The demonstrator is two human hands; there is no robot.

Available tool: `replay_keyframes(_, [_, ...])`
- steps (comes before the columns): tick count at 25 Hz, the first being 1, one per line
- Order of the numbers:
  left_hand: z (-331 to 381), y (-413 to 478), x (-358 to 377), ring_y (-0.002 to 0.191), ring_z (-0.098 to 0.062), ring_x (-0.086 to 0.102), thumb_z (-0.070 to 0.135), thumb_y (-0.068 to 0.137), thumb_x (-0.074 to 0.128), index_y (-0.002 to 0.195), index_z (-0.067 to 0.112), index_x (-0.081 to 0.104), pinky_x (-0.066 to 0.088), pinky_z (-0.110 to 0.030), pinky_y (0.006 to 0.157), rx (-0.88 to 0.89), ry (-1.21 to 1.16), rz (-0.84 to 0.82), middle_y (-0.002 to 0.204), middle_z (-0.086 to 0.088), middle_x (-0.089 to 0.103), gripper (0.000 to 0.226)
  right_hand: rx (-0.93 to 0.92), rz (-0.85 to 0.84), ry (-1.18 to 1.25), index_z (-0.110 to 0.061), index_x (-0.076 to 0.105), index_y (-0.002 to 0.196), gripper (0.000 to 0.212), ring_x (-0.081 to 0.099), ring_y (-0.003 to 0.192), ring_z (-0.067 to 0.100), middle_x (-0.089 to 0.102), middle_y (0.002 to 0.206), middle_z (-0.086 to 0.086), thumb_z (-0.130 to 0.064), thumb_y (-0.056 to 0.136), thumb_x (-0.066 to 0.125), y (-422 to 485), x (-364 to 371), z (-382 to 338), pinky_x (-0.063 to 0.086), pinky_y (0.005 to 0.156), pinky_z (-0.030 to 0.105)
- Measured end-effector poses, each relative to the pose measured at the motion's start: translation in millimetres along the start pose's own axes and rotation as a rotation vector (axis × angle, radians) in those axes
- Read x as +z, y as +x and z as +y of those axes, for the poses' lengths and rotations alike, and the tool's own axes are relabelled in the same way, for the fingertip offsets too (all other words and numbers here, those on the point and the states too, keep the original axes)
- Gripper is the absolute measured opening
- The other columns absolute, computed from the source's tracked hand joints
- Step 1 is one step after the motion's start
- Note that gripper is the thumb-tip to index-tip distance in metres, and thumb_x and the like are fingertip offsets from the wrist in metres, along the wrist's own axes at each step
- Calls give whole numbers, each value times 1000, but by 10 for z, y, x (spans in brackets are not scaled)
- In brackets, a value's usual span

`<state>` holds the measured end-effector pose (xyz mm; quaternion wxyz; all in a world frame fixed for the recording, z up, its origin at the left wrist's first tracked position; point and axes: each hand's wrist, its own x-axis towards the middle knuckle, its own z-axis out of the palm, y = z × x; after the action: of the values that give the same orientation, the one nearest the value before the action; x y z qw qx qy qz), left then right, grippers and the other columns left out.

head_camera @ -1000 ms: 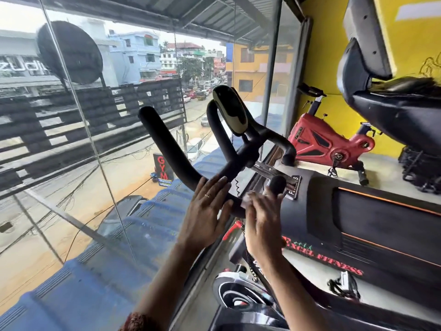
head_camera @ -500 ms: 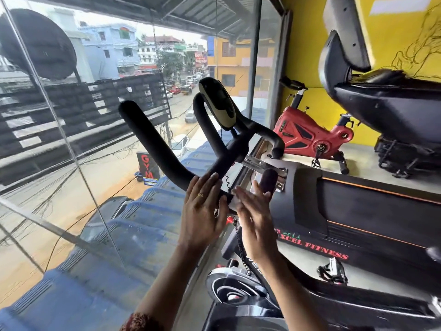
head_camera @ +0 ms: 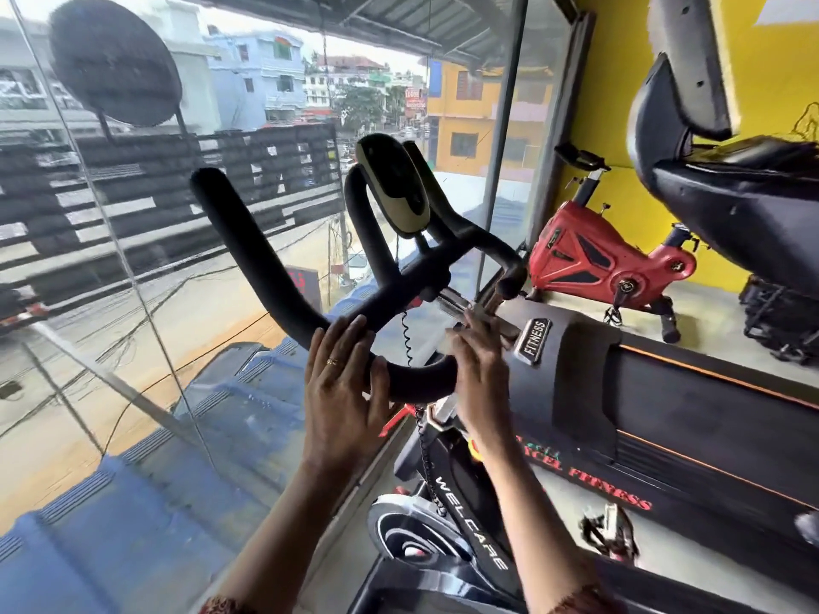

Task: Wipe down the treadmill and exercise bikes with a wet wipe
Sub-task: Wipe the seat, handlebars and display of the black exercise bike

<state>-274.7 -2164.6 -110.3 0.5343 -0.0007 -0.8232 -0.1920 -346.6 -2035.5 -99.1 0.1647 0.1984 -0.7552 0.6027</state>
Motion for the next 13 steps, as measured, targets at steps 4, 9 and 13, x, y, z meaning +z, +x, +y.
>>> replay_keyframes(4, [33,-46,42,129,-29,41,29,96,39,114,-5,64,21,-39,116,-14,78,21,129,-16,57,46,-422,-51,-97,-12,58,120,41,22,143,23,48,142,7,-35,101,29,-608,167,30,17,117,37])
replay_keyframes(9, [108,-58,58,130,-29,40,34,99,37,119,-7,60,26,-46,112,-31,131,28,129,-19,57,51,-189,-29,77,-2,67,86,47,45,128,17,66,114,14,-30,91,30,428,-196,445,20,115,50])
replay_keyframes(13, [138,-74,94,130,-30,41,32,98,39,120,-7,60,30,-52,108,-64,139,63,128,-19,57,49,-315,-81,-37,-6,60,70,34,56,107,26,64,77,10,-17,91,36,146,-32,227,22,115,47])
